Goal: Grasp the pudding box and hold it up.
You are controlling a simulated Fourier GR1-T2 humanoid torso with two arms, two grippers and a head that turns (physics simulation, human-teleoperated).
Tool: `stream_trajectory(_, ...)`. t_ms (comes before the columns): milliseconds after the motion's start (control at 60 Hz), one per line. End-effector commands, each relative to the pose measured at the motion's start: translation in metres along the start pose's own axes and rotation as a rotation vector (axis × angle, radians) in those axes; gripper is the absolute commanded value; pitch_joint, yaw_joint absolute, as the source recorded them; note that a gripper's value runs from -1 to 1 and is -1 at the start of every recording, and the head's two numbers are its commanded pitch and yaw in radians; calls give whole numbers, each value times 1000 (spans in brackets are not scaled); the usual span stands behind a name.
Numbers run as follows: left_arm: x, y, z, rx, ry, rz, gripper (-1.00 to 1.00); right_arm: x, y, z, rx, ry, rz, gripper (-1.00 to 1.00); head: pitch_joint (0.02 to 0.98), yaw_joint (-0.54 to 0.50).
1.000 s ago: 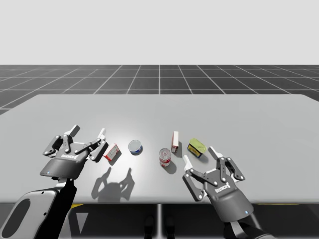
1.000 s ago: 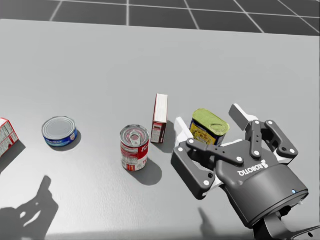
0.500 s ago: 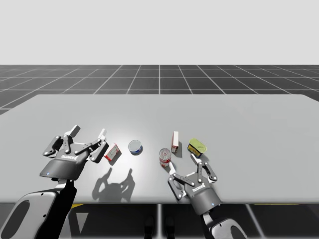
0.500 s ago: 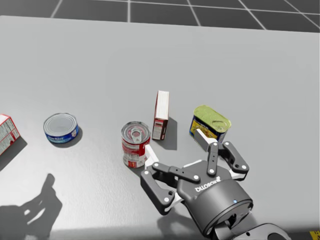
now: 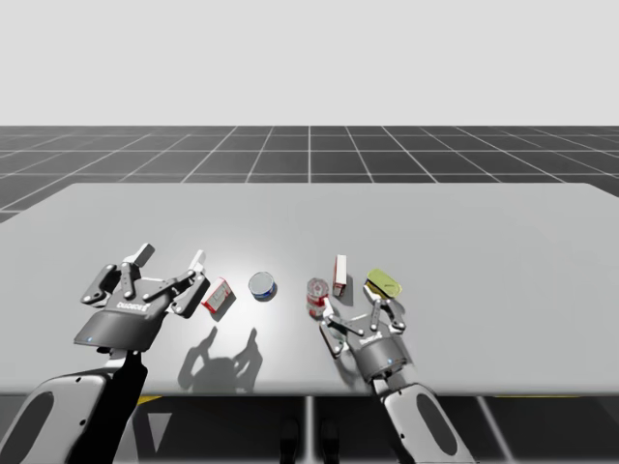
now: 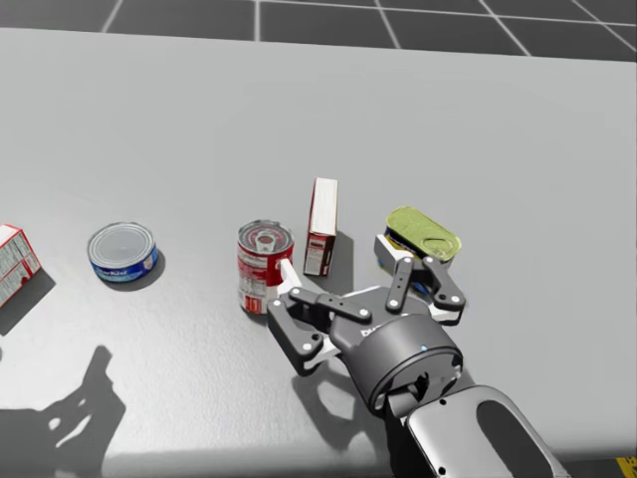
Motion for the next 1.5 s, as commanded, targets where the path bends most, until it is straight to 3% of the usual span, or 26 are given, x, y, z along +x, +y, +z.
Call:
stream_trajectory(17, 1, 0, 1, -1, -2, 2, -1000, -14, -5, -11, -25, 69, 2, -1000, 816, -131)
stream_trajectory(200, 2, 1, 1, -1, -3, 5, -1000, -15, -4, -23, -44, 89, -21, -1000, 814, -134)
stream_trajectory(383, 2, 1, 1, 0, -4, 7, -1000, -16, -3, -36, -60, 98, -17, -1000, 809, -137)
stream_trajectory(417, 2, 1, 1, 1, -4, 8, -1000, -16, -4, -39, -63, 104, -33, -1000, 808, -137)
stream_trajectory(617, 3, 1, 2, 1, -5, 9, -1000, -18, -4, -51, -70, 123, -54, -1000, 806, -138)
stream_trajectory(983, 3, 2, 1, 0, -5, 8, -1000, -19, -2, -59, -58, 137, -61, -1000, 802, -139)
stream_trajectory(1017, 3, 2, 1, 0, -4, 8, -1000, -19, -2, -59, -59, 141, -63, -915, 801, -139)
stream_trajectory(1033, 2, 2, 1, 0, -4, 8, -1000, -20, -2, -59, -57, 142, -60, -614, 801, -139)
stream_trajectory(1050, 2, 2, 1, 0, -4, 8, -1000, -20, -1, -58, -57, 141, -57, -440, 801, -139)
stream_trajectory(1067, 2, 1, 1, 0, -4, 7, -1000, -21, -1, -57, -59, 145, -65, 437, 799, -140)
stream_trajectory(1083, 2, 1, 1, 0, -3, 7, -1000, -22, -1, -57, -56, 152, -71, 909, 797, -140)
stream_trajectory(1117, 2, 1, 1, 0, -3, 7, -1000, -22, -1, -56, -56, 153, -70, 1000, 795, -140)
stream_trajectory(1250, 2, 1, 1, -1, -4, 4, -1000, -23, -2, -55, -71, 157, -68, 1000, 762, -140)
stream_trajectory(1500, 1, -1, 2, -2, -5, 1, -1000, -26, -5, -52, -96, 154, -54, 1000, 526, -137)
